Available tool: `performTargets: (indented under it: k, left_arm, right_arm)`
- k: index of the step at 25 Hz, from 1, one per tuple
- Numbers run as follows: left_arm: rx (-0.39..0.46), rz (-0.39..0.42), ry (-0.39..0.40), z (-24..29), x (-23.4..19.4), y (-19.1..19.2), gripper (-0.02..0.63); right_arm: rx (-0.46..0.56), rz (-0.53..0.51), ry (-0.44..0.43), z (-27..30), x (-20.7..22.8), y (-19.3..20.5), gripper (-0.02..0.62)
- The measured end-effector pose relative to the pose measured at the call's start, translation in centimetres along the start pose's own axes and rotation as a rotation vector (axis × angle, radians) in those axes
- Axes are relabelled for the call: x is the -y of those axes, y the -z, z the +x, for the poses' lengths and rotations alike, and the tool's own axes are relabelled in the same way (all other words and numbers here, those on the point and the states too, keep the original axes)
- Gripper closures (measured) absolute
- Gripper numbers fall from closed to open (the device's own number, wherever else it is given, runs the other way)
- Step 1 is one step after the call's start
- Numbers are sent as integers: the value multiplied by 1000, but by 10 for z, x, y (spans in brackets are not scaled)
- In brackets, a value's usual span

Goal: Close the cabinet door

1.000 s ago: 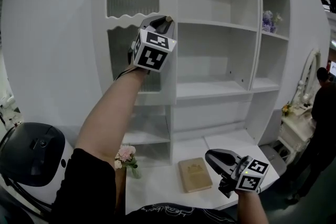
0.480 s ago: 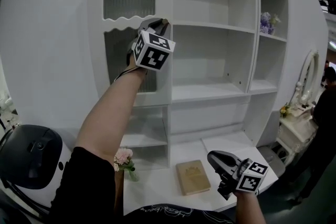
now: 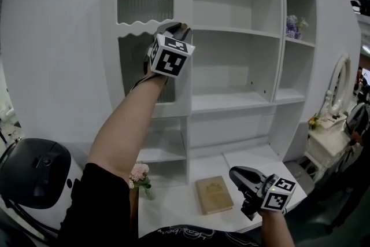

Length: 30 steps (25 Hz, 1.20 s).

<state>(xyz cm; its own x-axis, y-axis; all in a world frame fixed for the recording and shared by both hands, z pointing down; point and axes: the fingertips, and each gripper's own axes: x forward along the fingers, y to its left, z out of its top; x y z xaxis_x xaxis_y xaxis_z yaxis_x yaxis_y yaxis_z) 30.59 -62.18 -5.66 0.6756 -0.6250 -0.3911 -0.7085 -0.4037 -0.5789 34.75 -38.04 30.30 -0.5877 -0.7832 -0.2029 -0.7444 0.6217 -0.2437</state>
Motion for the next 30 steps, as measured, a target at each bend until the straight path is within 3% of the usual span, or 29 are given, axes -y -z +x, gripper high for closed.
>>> performTargets:
  k: [2,8,11,16,20,22,25,28,30]
  left_arm:
    - [13,-25,19,-4,2,-3,429]
    - [47,-163,136,-37,18,-11,339]
    - [34,-269,233,-66,35,-2,331]
    - [-56,-467,405,-142,90,44,336]
    - [-159,-694,562,-226,144,81,380]
    - [-217,-762,636,-268,173,93,444]
    - [-278,-798,710,-326,217,106,515]
    - [-247,-801,721,-370,249,104,551]
    - [-231,-866,726,-390,266,102,558]
  right_arm:
    - [-4,-2,-3,0,-4,0,541]
    - [-21,20,-6,-6,-15,5,541]
    - [-33,16,-33,-4,-28,12,541]
    - [-63,47,-81,-3,-52,33,541]
    - [-98,49,-108,-5,-67,43,541]
    - [-100,44,-122,-7,-76,44,541]
    - [-108,7,-132,-11,-89,48,541]
    - [-108,-9,-115,-16,-93,52,541]
    - [-97,4,-102,-19,-94,56,541]
